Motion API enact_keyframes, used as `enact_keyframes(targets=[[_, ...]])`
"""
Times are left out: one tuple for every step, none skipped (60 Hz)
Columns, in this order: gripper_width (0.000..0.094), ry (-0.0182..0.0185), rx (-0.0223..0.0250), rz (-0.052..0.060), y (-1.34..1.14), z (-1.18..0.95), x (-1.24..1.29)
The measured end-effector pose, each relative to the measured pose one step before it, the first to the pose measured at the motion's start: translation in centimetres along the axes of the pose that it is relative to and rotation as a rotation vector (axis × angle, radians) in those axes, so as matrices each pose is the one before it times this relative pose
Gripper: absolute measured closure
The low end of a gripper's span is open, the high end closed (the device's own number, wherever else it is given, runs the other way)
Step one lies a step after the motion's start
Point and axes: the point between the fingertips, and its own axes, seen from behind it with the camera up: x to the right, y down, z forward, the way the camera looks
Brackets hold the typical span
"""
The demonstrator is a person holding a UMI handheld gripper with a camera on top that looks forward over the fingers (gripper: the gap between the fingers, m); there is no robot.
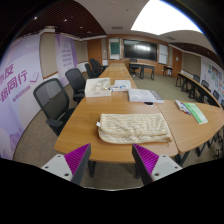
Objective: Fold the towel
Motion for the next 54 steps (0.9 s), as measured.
enact_keyframes(targets=[[0.0088, -0.00385, -0.00294, -0.0006, -0.316, 1.328, -0.607], [0.0086, -0.00474, -0.00417, -0.0001, -0.453, 1.032, -0.473], [0.0087, -0.00287, -0.00243, -0.0012, -0.313, 1.332, -0.515], [0.0088, -0.00141, -0.00135, -0.0023, -0.297, 1.302, -0.466], [0.0089, 0.00033, -0.00270, -0.0026, -0.289, 1.281, -0.383], [0.0081, 0.00204, -0.00536, -0.0025, -0.211, 1.265, -0.340], [0.0078, 0.00249, -0.00669, -0.0027, -0.174, 1.225, -0.312], [0.0082, 0.00207, -0.00550, -0.0026, -0.216, 1.173, -0.279], [0.0081, 0.00355, -0.00276, -0.0019, -0.253, 1.139, -0.200], [0.0082, 0.00339, -0.00123, 0.0002, -0.248, 1.092, -0.019], [0.0082, 0.00604, -0.00169, 0.0008, -0.201, 1.047, -0.234], [0.0084, 0.00723, -0.00189, 0.0015, -0.137, 1.225, -0.159], [0.0084, 0.00720, -0.00408, 0.0007, -0.122, 0.954, -0.078], [0.0083, 0.00846, -0.00635, 0.0000, -0.028, 0.910, -0.028], [0.0083, 0.00949, -0.00684, -0.0005, -0.017, 0.848, 0.019], [0.0084, 0.00975, -0.00577, -0.0014, -0.036, 0.817, 0.052], [0.0083, 0.00857, -0.00376, -0.0029, -0.100, 0.558, 0.050], [0.0083, 0.00875, -0.00284, -0.0032, -0.060, 0.727, 0.051], [0.0081, 0.00781, -0.00441, -0.0036, -0.035, 0.683, 0.045], [0.0081, 0.00575, -0.00452, -0.0022, 0.075, 0.733, 0.231], [0.0079, 0.00633, -0.00197, -0.0019, -0.100, 0.574, 0.006], [0.0078, 0.00633, -0.00249, -0.0019, -0.057, 0.518, 0.028], [0.0080, 0.00563, -0.00250, -0.0018, -0.076, 0.527, 0.027], [0.0079, 0.00488, -0.00336, -0.0021, -0.023, 0.525, 0.008], [0.0080, 0.00396, -0.00489, -0.0023, -0.001, 0.467, 0.001], [0.0080, 0.00335, -0.00552, -0.0026, 0.042, 0.459, -0.007], [0.0082, 0.00515, -0.00775, -0.0033, 0.096, 0.460, 0.055], [0.0087, 0.00368, -0.00420, -0.0023, 0.062, 0.401, 0.037], [0.0093, 0.00624, -0.00955, -0.0036, 0.084, 0.790, -0.032], [0.0105, 0.00077, -0.00902, -0.0030, 0.180, 0.339, -0.042], [0.0121, -0.00130, -0.00704, -0.0024, 0.243, 0.169, 0.091], [0.0143, 0.00217, -0.00774, -0.0032, 0.142, 0.290, 0.007], [0.0155, -0.00123, 0.00178, -0.0047, 0.019, 0.095, -0.080], [0.0176, -0.00120, 0.01835, 0.0044, -0.413, 0.105, 0.045], [0.0211, 0.00563, 0.00854, 0.0011, -0.186, 0.132, 0.122], [0.0258, 0.00599, -0.00319, -0.0043, 0.095, 0.172, 0.139], [0.0309, 0.00356, 0.00034, -0.0072, -0.029, 0.123, 0.085], [0.0355, 0.00365, 0.00011, -0.0072, -0.378, 0.228, -0.171], [0.0397, -0.00102, 0.00274, -0.0066, 0.070, 0.103, 0.112], [0.0443, -0.00077, 0.00241, -0.0069, -0.120, 0.063, 0.018], [0.0492, -0.00345, 0.00393, -0.0072, 0.038, 0.069, 0.010], [0.0538, 0.00038, 0.00103, -0.0106, -0.022, 0.046, 0.066], [0.0583, 0.00059, 0.00145, -0.0141, -0.029, 0.036, 0.041], [0.0631, 0.00054, 0.00050, -0.0166, -0.013, 0.011, 0.039], [0.0699, 0.00345, -0.00139, -0.0184, 0.059, -0.011, 0.139], [0.0771, 0.01447, -0.00585, -0.0197, -0.086, -0.025, 0.132], [0.0822, 0.01552, -0.00017, -0.0197, 0.038, 0.035, 0.392], [0.0844, 0.00171, 0.00562, -0.0127, -0.031, -0.075, 0.247], [0.0857, -0.00094, 0.00339, -0.0086, -0.038, 0.004, -0.081], [0.0868, -0.00164, -0.00011, -0.0087, 0.015, 0.011, -0.095], [0.0869, -0.00120, -0.00096, -0.0121, 0.072, -0.054, -0.026], [0.0878, -0.00268, 0.00054, -0.0143, -0.007, -0.023, -0.050], [0.0879, -0.00317, -0.00003, -0.0124, -0.010, -0.015, -0.035], [0.0883, -0.00535, -0.00095, -0.0055, -0.005, -0.050, -0.094]])
